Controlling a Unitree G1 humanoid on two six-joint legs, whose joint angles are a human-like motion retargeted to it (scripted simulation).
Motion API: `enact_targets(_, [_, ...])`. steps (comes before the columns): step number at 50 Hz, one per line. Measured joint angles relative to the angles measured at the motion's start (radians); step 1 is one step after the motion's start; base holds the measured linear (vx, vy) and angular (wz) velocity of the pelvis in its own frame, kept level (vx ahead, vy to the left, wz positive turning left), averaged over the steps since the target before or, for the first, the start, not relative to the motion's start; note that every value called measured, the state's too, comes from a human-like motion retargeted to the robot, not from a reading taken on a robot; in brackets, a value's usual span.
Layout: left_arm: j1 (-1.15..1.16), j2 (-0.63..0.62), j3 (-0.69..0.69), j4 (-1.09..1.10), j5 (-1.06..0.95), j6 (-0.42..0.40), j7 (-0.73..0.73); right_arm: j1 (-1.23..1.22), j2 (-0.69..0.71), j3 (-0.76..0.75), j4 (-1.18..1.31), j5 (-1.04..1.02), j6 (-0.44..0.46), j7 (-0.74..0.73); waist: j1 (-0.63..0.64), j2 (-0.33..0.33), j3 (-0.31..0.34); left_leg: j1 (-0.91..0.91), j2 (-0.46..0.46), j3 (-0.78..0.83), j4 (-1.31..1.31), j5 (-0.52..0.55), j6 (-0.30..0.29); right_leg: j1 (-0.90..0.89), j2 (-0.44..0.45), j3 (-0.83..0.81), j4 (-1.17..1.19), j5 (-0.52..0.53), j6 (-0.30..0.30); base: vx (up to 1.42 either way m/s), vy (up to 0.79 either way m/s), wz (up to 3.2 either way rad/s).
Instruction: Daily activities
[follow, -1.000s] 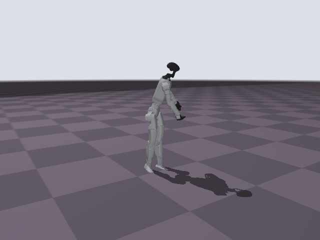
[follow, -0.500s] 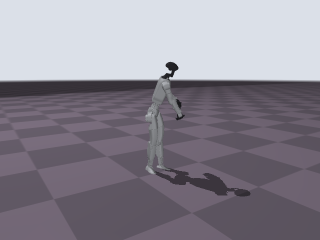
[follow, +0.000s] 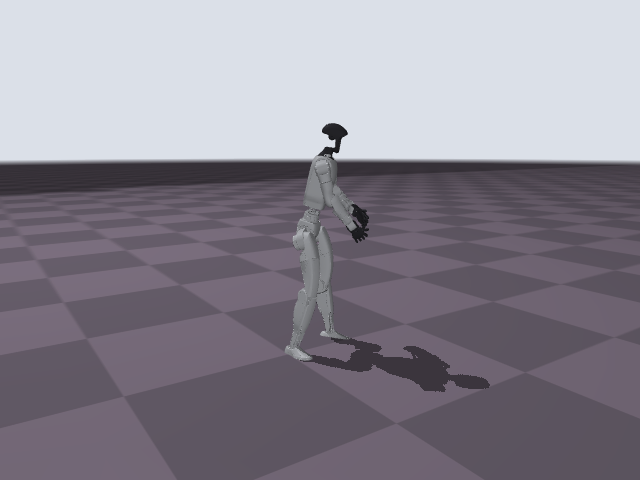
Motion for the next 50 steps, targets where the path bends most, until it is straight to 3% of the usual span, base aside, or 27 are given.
enact_targets(5, [0.005, 0.004, 0.004, 0.006, -0.057, 0.001, 0.018, 0.041, -0.003, 0.012, -0.127, -0.042, -0.020, -0.081, 0.000, 0.000, -0.025, -0.004, 0.037, 0.027, 0.000, -0.006, 0.000, 0.031, -0.026, -0.003, -0.041, 0.010, 0.027, -0.01, -0.32, -0.21])
enact_targets(10, [-0.010, -0.004, 0.017, 0.010, -0.128, 0.008, 0.043, 0.060, -0.008, 0.036, -0.235, -0.130, -0.032, -0.167, -0.022, 0.010, -0.039, -0.004, 0.116, 0.106, -0.001, -0.006, 0.000, 0.037, 0.006, 0.002, -0.050, -0.066, 0.015, 0.00, -0.46, 0.22])
enact_targets(12, [-0.019, -0.014, 0.011, 0.021, -0.144, 0.013, 0.051, 0.067, -0.004, 0.048, -0.256, -0.177, -0.031, -0.194, -0.062, 0.015, -0.063, 0.031, 0.243, 0.370, 0.003, -0.030, 0.071, 0.029, 0.033, -0.042, -0.028, -0.111, -0.013, 0.01, -0.67, 1.00])
enact_targets(13, [-0.030, -0.020, 0.014, 0.031, -0.153, 0.016, 0.054, 0.062, -0.009, 0.054, -0.262, -0.200, -0.027, -0.202, -0.076, 0.014, -0.067, 0.059, 0.268, 0.453, 0.011, -0.085, 0.143, 0.026, 0.037, -0.048, -0.031, -0.116, -0.021, -0.02, -0.51, 0.61])
enact_targets(17, [-0.069, -0.064, 0.007, 0.088, -0.192, 0.040, 0.051, 0.045, -0.029, 0.080, -0.250, -0.269, -0.006, -0.216, -0.080, 0.015, -0.031, 0.069, 0.293, 0.478, 0.118, -0.165, 0.216, 0.049, 0.082, -0.026, -0.061, -0.120, -0.054, -0.04, -0.37, -0.09])
enact_targets(22, [-0.107, -0.124, -0.035, 0.147, -0.200, 0.065, 0.036, 0.050, -0.064, 0.094, -0.221, -0.320, 0.018, -0.212, -0.045, 0.017, 0.001, -0.036, 0.245, 0.357, 0.396, -0.328, 0.265, 0.091, 0.164, 0.018, -0.158, -0.089, -0.092, -0.01, -0.30, -0.43])
enact_targets(26, [-0.136, -0.148, -0.068, 0.168, -0.169, 0.070, 0.026, 0.065, -0.088, 0.101, -0.215, -0.357, 0.028, -0.201, 0.006, 0.049, 0.007, -0.130, 0.156, 0.255, 0.510, -0.423, 0.268, 0.132, 0.261, 0.044, -0.260, -0.051, -0.113, 0.05, -0.26, -0.55])
enact_targets(31, [-0.141, -0.142, -0.074, 0.191, -0.122, 0.057, 0.041, 0.084, -0.108, 0.131, -0.222, -0.435, 0.032, -0.186, 0.043, 0.084, -0.006, -0.178, 0.038, 0.190, 0.350, -0.353, 0.248, 0.181, 0.362, 0.066, -0.366, -0.015, -0.134, 0.14, -0.23, -0.41])
enact_targets(37, [-0.050, -0.096, -0.025, 0.262, -0.050, 0.030, 0.077, 0.113, -0.136, 0.183, -0.238, -0.607, 0.013, -0.217, 0.049, 0.071, -0.033, -0.154, -0.018, 0.206, 0.171, -0.222, 0.256, 0.223, 0.447, 0.134, -0.373, -0.042, -0.169, 0.26, -0.19, -0.53])
enact_targets(43, [0.133, -0.019, 0.100, 0.420, 0.112, 0.005, 0.119, 0.168, -0.187, 0.170, -0.261, -0.808, -0.031, -0.277, 0.000, -0.027, -0.065, -0.091, -0.038, 0.274, 0.218, -0.283, 0.340, 0.190, 0.444, 0.235, -0.141, -0.187, -0.153, 0.35, -0.12, -0.57])
enact_targets(45, [0.198, 0.008, 0.154, 0.509, 0.186, 0.003, 0.123, 0.194, -0.213, 0.136, -0.274, -0.858, -0.048, -0.301, -0.039, -0.078, -0.073, -0.065, -0.054, 0.294, 0.229, -0.328, 0.372, 0.138, 0.419, 0.266, 0.037, -0.232, -0.113, 0.32, -0.06, -0.21])
enact_targets(48, [0.279, 0.034, 0.226, 0.671, 0.286, 0.005, 0.112, 0.237, -0.261, 0.063, -0.312, -0.895, -0.066, -0.353, -0.119, -0.150, -0.085, -0.022, -0.102, 0.309, 0.205, -0.347, 0.391, 0.027, 0.383, 0.317, 0.345, -0.195, -0.012, 0.25, -0.03, 0.09])
enact_targets(50, [0.310, 0.042, 0.261, 0.769, 0.334, 0.008, 0.108, 0.261, -0.291, 0.013, -0.342, -0.896, -0.070, -0.394, -0.164, -0.172, -0.099, 0.014, -0.112, 0.320, 0.154, -0.340, 0.390, -0.045, 0.333, 0.301, 0.478, -0.208, -0.002, 0.19, -0.01, 0.09])
